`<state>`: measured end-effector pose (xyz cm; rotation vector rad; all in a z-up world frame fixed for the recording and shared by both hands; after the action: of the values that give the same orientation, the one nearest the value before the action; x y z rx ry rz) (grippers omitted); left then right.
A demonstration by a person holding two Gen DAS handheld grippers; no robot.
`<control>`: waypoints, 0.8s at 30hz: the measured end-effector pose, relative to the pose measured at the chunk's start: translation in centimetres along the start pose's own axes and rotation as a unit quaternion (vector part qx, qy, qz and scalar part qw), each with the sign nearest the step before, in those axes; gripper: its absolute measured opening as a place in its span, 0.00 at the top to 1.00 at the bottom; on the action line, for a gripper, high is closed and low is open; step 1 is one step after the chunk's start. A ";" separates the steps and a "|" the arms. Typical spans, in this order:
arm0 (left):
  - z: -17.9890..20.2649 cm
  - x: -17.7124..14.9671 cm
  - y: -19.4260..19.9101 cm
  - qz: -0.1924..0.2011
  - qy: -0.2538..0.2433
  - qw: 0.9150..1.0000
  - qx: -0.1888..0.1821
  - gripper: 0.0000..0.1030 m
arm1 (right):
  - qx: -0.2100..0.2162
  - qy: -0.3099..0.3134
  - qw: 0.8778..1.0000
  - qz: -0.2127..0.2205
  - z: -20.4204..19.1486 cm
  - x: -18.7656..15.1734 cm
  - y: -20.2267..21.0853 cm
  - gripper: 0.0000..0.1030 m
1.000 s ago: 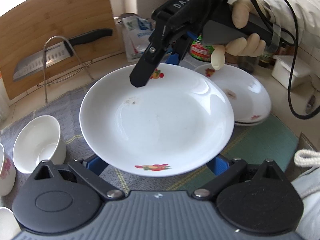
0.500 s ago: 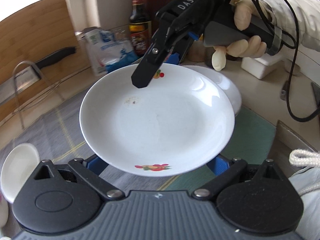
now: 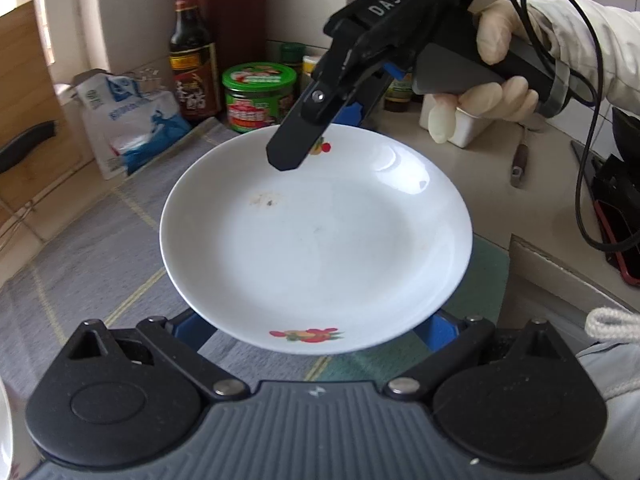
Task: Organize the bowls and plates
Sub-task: 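Lift and carry the plate with the right gripper toward the stacked plates, then lower the held plate onto the stacked plates with the right gripper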
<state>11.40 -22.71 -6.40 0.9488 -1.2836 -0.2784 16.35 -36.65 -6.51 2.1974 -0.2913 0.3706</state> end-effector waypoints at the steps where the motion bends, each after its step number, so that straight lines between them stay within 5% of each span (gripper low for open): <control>1: 0.0 0.1 -0.3 -0.001 -0.001 1.000 -0.003 0.02 | -0.001 -0.003 1.000 0.002 0.3 -0.1 0.1 0.00; 24: 0.1 1.6 -4.0 -0.028 -0.015 0.999 -0.038 0.02 | -0.005 -0.042 0.999 0.010 4.4 -0.5 0.4 0.00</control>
<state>13.03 -26.24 -8.19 0.9206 -1.2658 -0.3839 16.47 -40.31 -8.96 2.2055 -0.3597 0.2877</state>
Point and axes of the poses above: each gripper's, at about its wrist camera, not at the fingertips, and y roughly against the way its jaws point, z to its right, x to its top, the point moved 3 cm from there along -y, roughly the way its jaws point, and after that the axes turned 6 degrees about x, right-handed, at the moved point
